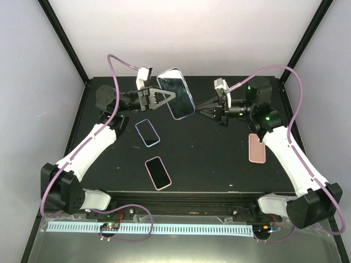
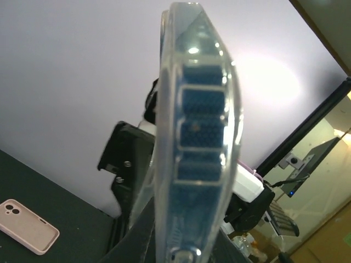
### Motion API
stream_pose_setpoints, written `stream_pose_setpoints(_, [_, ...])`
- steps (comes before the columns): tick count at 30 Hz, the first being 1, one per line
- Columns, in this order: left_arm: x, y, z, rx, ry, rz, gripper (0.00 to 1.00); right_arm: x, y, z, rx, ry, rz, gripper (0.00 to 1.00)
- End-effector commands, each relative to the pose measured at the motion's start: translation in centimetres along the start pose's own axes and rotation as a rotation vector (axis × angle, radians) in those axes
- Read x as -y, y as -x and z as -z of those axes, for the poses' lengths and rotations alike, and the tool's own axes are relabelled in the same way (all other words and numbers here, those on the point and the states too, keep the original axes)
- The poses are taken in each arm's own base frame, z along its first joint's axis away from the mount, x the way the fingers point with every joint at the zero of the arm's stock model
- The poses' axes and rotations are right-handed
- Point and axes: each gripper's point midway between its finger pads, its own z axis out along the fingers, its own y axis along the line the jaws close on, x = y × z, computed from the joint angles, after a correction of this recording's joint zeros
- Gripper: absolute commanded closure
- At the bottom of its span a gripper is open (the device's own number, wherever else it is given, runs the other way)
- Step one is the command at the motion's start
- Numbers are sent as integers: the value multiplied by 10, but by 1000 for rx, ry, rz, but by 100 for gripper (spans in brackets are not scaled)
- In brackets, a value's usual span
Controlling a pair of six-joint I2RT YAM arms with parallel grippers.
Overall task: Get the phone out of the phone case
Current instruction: Remove the phone case from the phone.
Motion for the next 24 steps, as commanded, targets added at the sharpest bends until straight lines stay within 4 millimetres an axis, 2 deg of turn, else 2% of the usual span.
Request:
stream_pose_setpoints(1, [88,-19,-8,-122,-196,-149,99,91,-44,14,-55,-322,-129,99])
stream_pose_setpoints(5, [87,-19,-8,-119,-194,-152,98,93,-43,17,-54,-331,-132,99])
stream_pose_setpoints(7, [85,-20,-9,-122,-190,-160,98,86,-37,17,-51,-317,-126,99])
stream_pose_setpoints(12, [69,-19,-10,-124,-140,-152,98,48,-22,22,-26,-236,-103,88])
stream_pose_setpoints(17, [57,-15,-10,-115,-104,-155,98,5,-12,30,6,-168,-74,69])
stream_pose_setpoints(19, [42,-15,-12,-118,-89,-129,99,-5,-12,32,12,-155,-82,64])
stream_pose_setpoints(24, [35,-12,-14,-110,-81,-122,99,-17,-16,29,11,-98,-151,57])
